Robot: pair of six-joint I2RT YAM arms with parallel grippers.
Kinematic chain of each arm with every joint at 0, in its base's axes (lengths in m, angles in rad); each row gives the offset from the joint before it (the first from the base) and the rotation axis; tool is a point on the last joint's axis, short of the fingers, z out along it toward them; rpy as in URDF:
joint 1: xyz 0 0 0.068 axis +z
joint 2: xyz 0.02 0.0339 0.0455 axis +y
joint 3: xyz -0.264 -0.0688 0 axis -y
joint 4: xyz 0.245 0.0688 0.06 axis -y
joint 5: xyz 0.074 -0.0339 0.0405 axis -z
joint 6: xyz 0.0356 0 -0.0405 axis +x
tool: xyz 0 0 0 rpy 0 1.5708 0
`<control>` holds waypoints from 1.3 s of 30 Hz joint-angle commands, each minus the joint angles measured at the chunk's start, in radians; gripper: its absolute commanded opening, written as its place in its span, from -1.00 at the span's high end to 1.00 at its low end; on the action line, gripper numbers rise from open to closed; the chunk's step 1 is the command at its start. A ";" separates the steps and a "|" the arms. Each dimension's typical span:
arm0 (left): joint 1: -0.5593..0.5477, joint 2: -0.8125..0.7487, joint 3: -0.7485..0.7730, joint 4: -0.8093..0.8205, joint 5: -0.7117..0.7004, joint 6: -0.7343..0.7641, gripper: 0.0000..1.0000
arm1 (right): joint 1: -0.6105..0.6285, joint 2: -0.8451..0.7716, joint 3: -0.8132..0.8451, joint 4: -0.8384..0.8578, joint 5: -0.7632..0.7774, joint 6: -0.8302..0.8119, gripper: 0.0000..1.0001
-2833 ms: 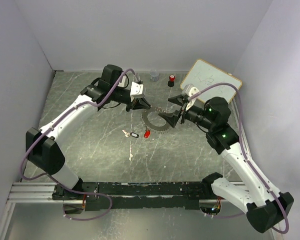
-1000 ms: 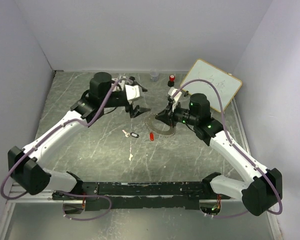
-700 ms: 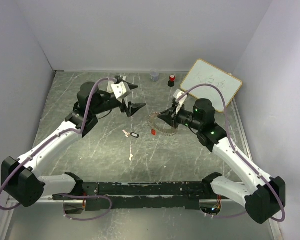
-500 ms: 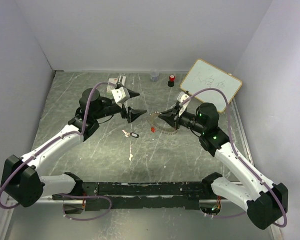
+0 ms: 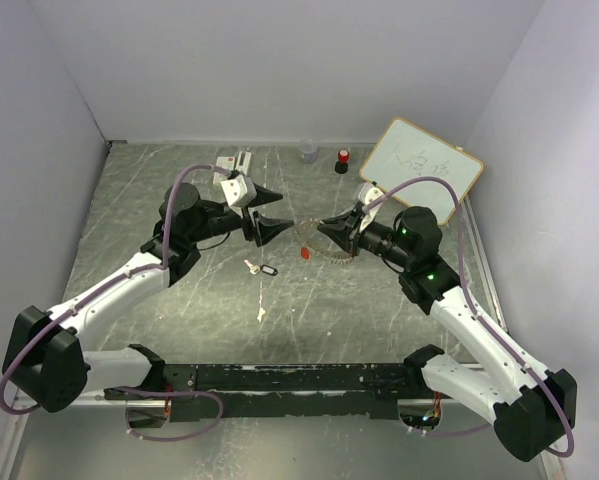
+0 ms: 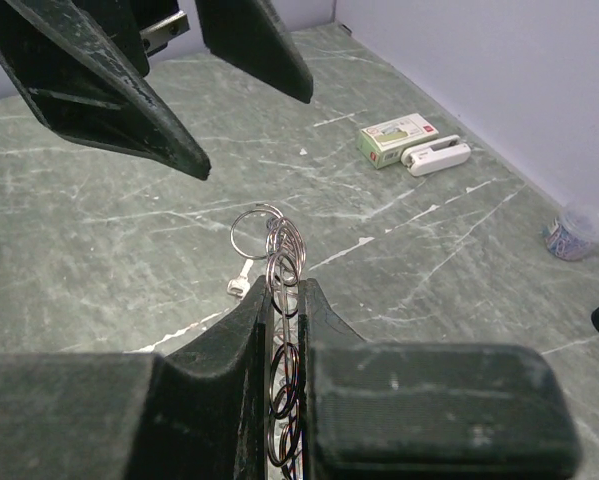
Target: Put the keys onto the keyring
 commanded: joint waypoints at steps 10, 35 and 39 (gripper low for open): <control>0.003 0.069 -0.045 -0.261 -0.384 -0.247 -0.18 | -0.001 -0.003 0.015 -0.020 0.176 0.060 1.00; -0.176 0.279 -0.198 -0.330 -0.811 -0.176 0.01 | -0.004 -0.094 -0.027 -0.086 0.236 0.044 1.00; -0.186 0.307 -0.189 -0.312 -0.849 -0.174 0.04 | -0.004 -0.087 -0.027 -0.082 0.235 0.043 1.00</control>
